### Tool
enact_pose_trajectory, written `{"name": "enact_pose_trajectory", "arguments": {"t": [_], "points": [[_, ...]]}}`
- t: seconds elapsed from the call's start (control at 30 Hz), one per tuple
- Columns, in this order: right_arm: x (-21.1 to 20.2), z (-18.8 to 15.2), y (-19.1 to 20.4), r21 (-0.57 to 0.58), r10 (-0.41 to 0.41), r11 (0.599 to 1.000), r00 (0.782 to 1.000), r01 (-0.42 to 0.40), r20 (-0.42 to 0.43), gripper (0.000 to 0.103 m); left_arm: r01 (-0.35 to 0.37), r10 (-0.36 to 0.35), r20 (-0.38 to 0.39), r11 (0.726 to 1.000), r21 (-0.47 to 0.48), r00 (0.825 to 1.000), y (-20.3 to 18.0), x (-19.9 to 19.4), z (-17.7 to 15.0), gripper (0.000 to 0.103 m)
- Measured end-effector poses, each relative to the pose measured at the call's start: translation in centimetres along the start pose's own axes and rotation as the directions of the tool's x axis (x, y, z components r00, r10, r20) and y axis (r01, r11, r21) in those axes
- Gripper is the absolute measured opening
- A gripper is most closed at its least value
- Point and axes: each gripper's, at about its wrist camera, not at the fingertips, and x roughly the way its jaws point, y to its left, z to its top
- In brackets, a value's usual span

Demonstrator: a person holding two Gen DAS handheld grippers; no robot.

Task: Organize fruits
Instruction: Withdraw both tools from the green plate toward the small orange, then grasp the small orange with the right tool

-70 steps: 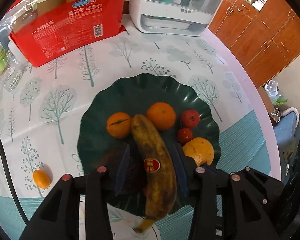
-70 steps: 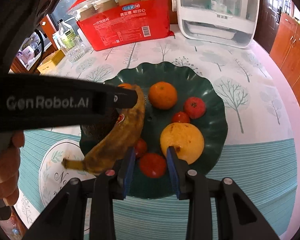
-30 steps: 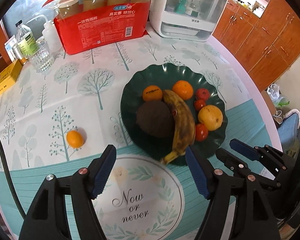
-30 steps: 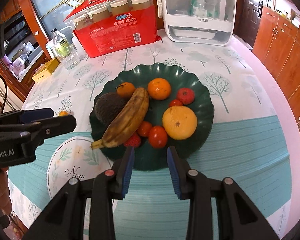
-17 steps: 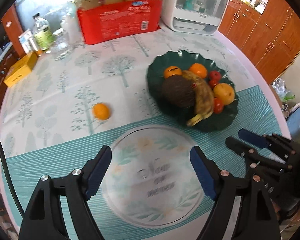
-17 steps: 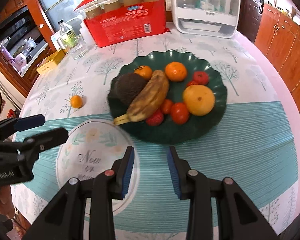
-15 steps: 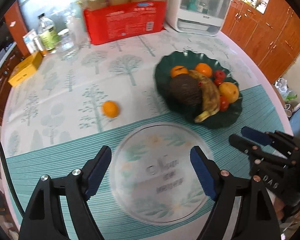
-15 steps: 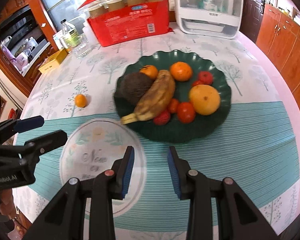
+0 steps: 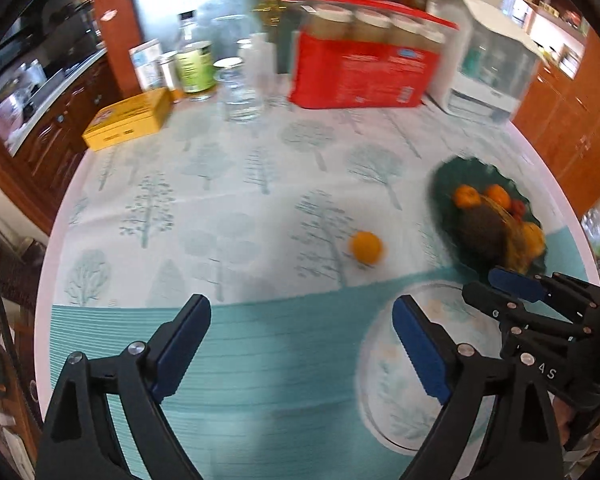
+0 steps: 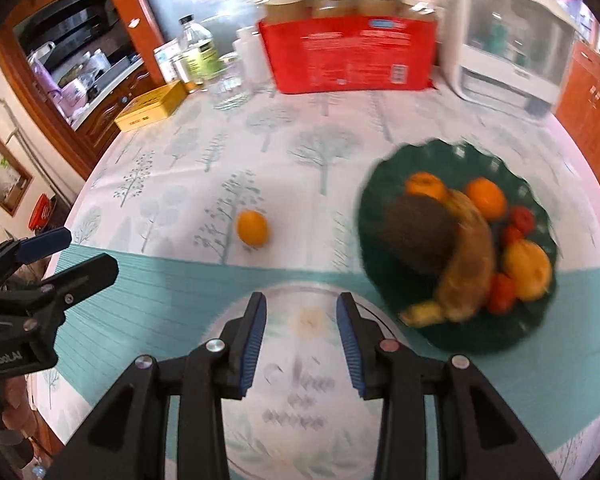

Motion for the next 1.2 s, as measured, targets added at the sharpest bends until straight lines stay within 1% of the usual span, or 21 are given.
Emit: {"name": "enact_pose_trajectory", "arguments": {"t": [0.1, 0.23, 0.33, 0.47, 0.6, 0.7, 0.8, 1.03, 1.2], "points": [[1.8, 1.6, 1.3, -0.014, 0.012, 1.000, 1.000, -0.012, -0.008, 0.040, -0.025, 0.025, 0.001, 0.999, -0.029, 1.000, 2.5, 1.2, 0.8, 0.093], [5.1, 3.2, 2.6, -0.021, 0.014, 1.000, 0.999, -0.015, -0.039, 0.041, -0.049, 0.048, -0.014, 0.997, -0.056, 0.999, 4.6, 3.1, 1.3, 0.093], [6.8, 3.8, 3.1, -0.021, 0.013, 1.000, 0.999, -0.014, -0.050, 0.041, -0.046, 0.043, -0.038, 0.996, -0.077, 0.998, 5.7, 4.7, 1.3, 0.093], [9.3, 4.6, 3.3, -0.016, 0.005, 1.000, 0.997, -0.006, -0.077, 0.041, -0.039, 0.033, -0.069, 0.996, -0.083, 0.997, 6.2, 6.3, 0.8, 0.093], [10.9, 4.8, 3.6, -0.021, -0.006, 1.000, 0.996, 0.004, -0.090, 0.041, -0.036, 0.029, -0.091, 0.996, -0.076, 0.995, 6.3, 7.3, 0.4, 0.093], [11.5, 4.7, 3.8, -0.031, -0.006, 1.000, 0.996, 0.003, -0.088, 0.040, -0.030, 0.021, -0.105, 0.996, -0.083, 0.994, 6.3, 8.0, 0.2, 0.093], [11.7, 4.4, 3.9, -0.048, -0.010, 0.999, 0.997, 0.006, -0.078, 0.033, -0.019, 0.008, -0.120, 0.996, -0.087, 0.993, 5.9, 8.6, 0.2, 0.093], [11.1, 3.5, 3.6, -0.049, -0.003, 0.999, 0.998, 0.000, -0.064, 0.032, -0.015, 0.007, -0.135, 0.998, -0.053, 0.991, 4.2, 8.9, 0.1, 0.093], [9.7, 2.1, 3.0, -0.032, 0.017, 0.999, 0.998, -0.019, -0.060, 0.032, -0.011, 0.006, -0.135, 0.999, -0.035, 0.991, 2.9, 8.3, -0.1, 0.093]]}}
